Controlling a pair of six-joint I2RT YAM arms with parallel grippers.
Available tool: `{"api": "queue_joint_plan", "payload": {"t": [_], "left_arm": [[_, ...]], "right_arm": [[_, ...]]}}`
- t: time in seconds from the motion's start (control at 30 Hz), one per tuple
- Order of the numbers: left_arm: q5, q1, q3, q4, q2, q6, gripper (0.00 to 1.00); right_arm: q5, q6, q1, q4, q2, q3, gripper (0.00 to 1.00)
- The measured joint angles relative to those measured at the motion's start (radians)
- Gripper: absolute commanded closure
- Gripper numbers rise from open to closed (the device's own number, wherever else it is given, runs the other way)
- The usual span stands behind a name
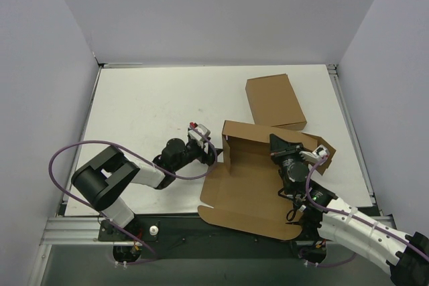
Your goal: Fold the paper box
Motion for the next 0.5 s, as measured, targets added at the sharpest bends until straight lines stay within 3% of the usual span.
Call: {"api": "queue_joint_plan", "payload": {"t": [0.5], "left_arm": [[0.047, -0.002, -0.016, 0.001, -0.043, 0.018, 0.22]], "right_arm": [[0.006, 0.000, 0.000, -0.020, -0.008, 0.004, 1.00]]}}
